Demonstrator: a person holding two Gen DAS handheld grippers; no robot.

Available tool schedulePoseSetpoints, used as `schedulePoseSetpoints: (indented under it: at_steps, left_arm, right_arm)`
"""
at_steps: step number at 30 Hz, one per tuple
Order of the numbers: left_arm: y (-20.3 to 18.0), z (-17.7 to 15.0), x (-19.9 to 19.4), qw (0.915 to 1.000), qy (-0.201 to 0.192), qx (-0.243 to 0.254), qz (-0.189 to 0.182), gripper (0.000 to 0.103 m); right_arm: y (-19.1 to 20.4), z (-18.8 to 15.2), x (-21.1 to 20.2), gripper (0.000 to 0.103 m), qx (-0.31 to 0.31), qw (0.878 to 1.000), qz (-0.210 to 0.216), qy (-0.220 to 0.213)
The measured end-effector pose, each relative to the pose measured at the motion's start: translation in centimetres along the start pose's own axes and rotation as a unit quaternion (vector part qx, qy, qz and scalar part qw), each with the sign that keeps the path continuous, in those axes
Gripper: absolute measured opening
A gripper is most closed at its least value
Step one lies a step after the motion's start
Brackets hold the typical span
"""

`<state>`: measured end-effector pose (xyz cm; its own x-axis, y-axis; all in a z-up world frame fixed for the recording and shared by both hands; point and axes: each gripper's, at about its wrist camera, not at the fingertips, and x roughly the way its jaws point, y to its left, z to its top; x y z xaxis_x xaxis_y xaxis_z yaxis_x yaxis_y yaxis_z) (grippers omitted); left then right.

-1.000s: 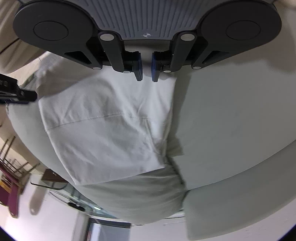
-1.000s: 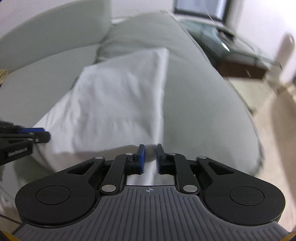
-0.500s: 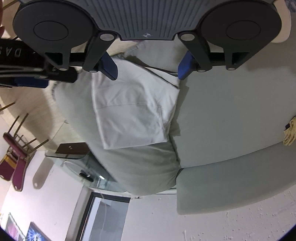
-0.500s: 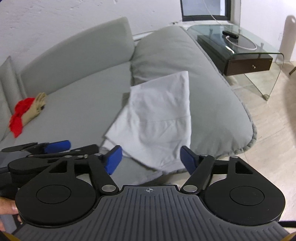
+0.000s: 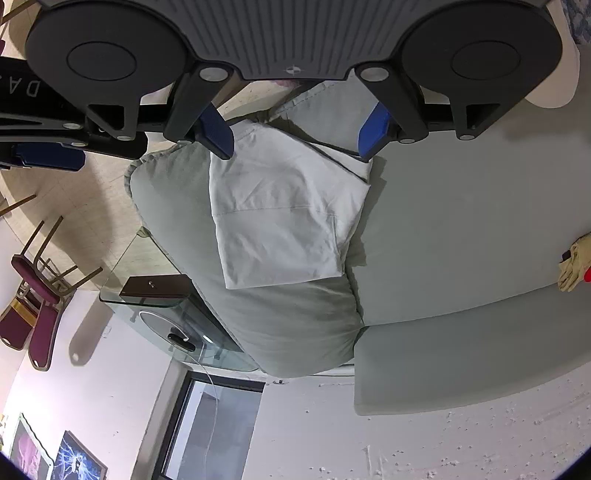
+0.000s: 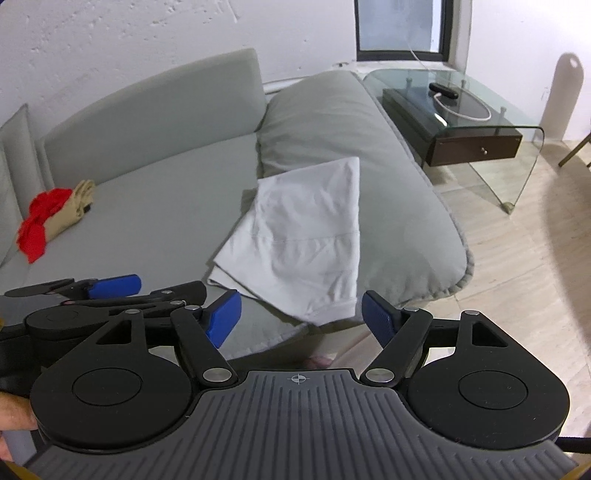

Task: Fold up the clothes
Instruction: 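Open both grippers and withdraw them from the folded shirt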

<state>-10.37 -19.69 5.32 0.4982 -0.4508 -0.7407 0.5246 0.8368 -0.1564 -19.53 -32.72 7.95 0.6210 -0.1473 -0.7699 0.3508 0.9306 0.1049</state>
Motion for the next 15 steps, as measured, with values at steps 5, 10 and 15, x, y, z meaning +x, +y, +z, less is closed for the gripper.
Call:
schedulePoseSetpoints:
  at_steps: [5, 10, 15]
  left_arm:
    - [-0.2, 0.0, 0.5, 1.0, 0.005, 0.002, 0.002, 0.074]
    - [-0.2, 0.1, 0.9, 0.9999, 0.01, 0.004, 0.004, 0.075]
    - [-0.1, 0.2, 1.4, 0.9999, 0.014, 0.002, 0.006, 0.078]
  right_arm:
    - [-0.3, -0.1, 0.2, 0.077, 0.001, 1.0, -0.003, -0.001]
    - [-0.5, -0.2, 0.5, 0.077, 0.002, 1.0, -0.004, 0.0]
    - [-0.5, -0.2, 0.8, 0.077, 0.0, 1.0, -0.007, 0.001]
